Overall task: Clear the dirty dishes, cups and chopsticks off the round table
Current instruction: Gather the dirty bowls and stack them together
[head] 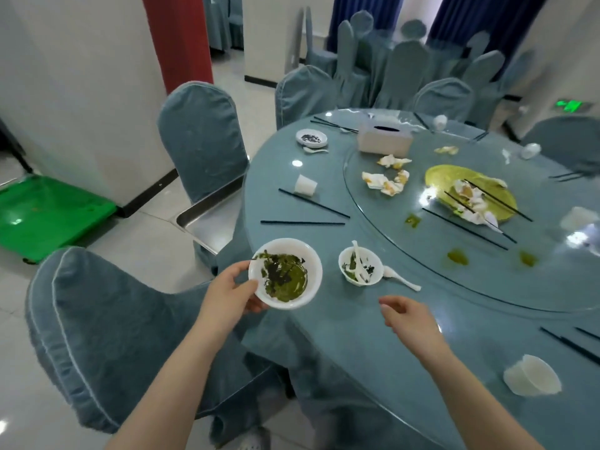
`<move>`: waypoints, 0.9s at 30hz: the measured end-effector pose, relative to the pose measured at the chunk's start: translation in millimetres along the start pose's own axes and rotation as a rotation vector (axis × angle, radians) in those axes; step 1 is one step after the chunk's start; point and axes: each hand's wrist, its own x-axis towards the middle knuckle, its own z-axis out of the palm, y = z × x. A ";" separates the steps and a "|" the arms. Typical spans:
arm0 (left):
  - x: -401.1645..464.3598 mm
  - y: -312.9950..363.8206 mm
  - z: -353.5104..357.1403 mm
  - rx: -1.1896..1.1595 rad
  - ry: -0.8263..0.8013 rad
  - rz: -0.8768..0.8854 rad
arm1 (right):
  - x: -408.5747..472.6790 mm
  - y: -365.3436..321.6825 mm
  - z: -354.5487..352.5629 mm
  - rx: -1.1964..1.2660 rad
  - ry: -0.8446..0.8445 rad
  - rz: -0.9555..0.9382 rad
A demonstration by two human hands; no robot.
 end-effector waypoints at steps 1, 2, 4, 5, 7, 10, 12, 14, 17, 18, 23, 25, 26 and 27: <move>14.8 -0.5 -1.0 0.015 -0.011 -0.001 | 13.0 2.8 0.9 -0.057 0.007 -0.005; 28.4 -0.4 -2.0 0.028 -0.020 0.000 | 24.9 4.4 2.0 -0.098 0.015 -0.006; 58.5 1.7 -1.7 0.040 -0.035 -0.001 | 50.7 5.3 5.8 -0.144 0.045 0.017; 70.6 2.8 -0.2 0.047 -0.041 -0.015 | 60.8 6.2 8.1 -0.150 0.056 0.043; 86.3 4.2 4.0 0.054 -0.044 -0.047 | 74.9 10.8 12.4 -0.142 0.064 0.099; 106.8 4.3 11.6 0.066 -0.068 -0.057 | 97.8 17.5 18.4 -0.143 0.041 0.173; 117.6 5.5 15.0 0.088 -0.070 -0.058 | 112.1 18.3 22.7 -0.115 0.028 0.202; 128.9 6.2 20.1 0.092 -0.058 -0.069 | 130.2 20.0 26.1 -0.083 0.031 0.199; 137.5 5.6 27.5 0.102 -0.019 -0.104 | 151.8 19.6 33.2 -0.094 -0.018 0.153; 139.7 4.8 30.0 0.106 -0.006 -0.116 | 158.6 18.9 35.9 -0.095 -0.047 0.127; 151.2 2.4 44.3 0.119 0.044 -0.184 | 183.3 7.5 39.5 -0.255 -0.087 0.004; 154.9 1.3 50.3 0.128 0.056 -0.196 | 193.8 3.5 37.6 -0.350 0.035 -0.084; 155.6 0.4 51.8 0.136 0.058 -0.204 | 199.2 -1.1 37.6 -0.379 0.066 -0.121; 155.9 -0.7 52.6 0.142 0.065 -0.216 | 205.5 -7.4 39.0 -0.408 0.060 -0.152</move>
